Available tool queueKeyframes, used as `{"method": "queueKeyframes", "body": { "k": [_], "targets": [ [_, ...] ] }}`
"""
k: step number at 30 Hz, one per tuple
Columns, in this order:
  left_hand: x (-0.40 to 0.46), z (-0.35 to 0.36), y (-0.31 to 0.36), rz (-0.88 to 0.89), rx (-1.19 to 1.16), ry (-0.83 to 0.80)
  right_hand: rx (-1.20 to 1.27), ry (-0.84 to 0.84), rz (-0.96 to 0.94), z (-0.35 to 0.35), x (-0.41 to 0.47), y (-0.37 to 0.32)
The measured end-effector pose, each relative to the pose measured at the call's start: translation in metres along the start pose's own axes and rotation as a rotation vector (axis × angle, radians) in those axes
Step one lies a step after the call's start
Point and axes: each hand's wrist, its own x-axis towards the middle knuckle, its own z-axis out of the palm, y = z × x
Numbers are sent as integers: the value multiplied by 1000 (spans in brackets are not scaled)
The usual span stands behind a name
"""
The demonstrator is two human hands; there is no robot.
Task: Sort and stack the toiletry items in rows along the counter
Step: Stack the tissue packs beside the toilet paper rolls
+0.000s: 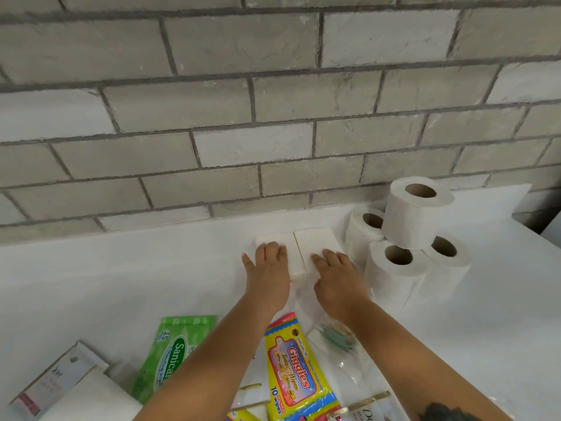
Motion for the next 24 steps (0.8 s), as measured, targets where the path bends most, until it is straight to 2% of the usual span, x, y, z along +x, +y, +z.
{"method": "queueKeyframes", "body": {
  "k": [4,11,13,19,24],
  "targets": [
    [-3,-1,2,16,-66,14,-28,-16,-2,-4,-1,-1],
    [-8,-19,-11,27,-204,-239,-116,-87,35,-16,8,-7],
    [-18,-18,-15,15,-219,-247,-152,-122,46,-16,7,-10],
    [-60,-22,-28,-9,-278,-29,-80,-156,88,-14,-6,-20],
    [-99,-37,-46,-77,-483,159,23,2,-19,-18,-26,-40]
  ]
}}
